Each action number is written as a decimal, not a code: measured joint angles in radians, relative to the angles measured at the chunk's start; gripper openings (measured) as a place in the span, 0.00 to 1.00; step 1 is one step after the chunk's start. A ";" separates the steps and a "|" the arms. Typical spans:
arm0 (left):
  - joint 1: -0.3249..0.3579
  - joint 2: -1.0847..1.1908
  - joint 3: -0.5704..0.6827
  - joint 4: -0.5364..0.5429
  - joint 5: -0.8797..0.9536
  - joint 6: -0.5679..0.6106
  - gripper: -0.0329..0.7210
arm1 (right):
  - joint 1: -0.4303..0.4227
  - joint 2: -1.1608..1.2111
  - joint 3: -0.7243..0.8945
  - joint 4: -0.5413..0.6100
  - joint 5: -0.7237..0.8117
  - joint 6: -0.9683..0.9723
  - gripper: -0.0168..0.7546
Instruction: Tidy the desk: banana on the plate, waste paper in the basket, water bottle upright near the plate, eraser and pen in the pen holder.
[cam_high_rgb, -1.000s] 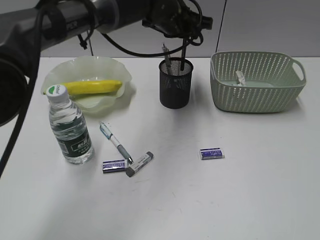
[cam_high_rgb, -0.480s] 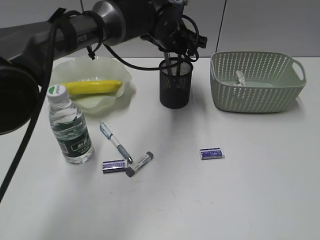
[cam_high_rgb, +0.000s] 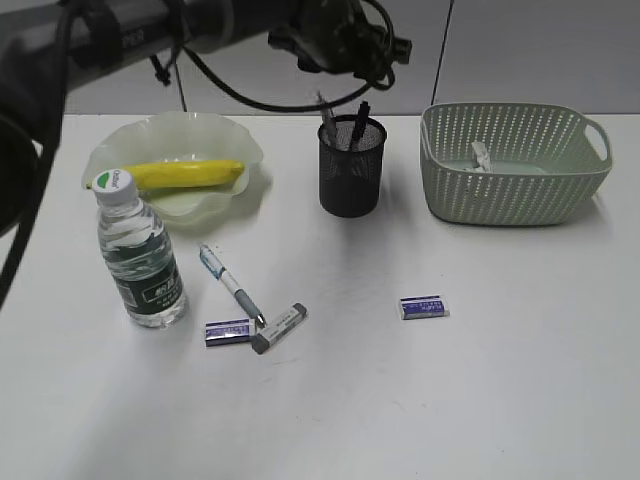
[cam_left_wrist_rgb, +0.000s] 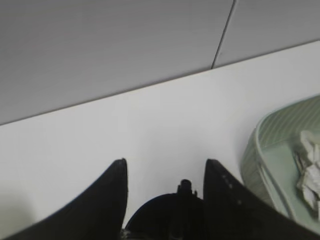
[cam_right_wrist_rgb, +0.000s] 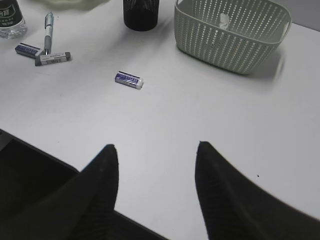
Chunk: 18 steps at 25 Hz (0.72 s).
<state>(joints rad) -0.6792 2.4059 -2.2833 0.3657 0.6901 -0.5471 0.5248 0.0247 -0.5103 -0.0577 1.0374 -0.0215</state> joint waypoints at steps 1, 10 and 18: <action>-0.001 -0.018 0.000 0.000 0.012 0.001 0.54 | 0.000 0.000 0.000 0.000 0.000 0.000 0.54; -0.015 -0.246 0.000 -0.003 0.318 0.028 0.54 | 0.000 0.000 0.000 0.000 0.000 0.000 0.54; -0.015 -0.495 0.008 -0.141 0.524 0.210 0.54 | 0.000 0.000 0.000 0.000 0.000 0.000 0.54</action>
<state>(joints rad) -0.6940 1.9107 -2.2757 0.2248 1.2137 -0.3372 0.5248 0.0247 -0.5103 -0.0577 1.0374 -0.0215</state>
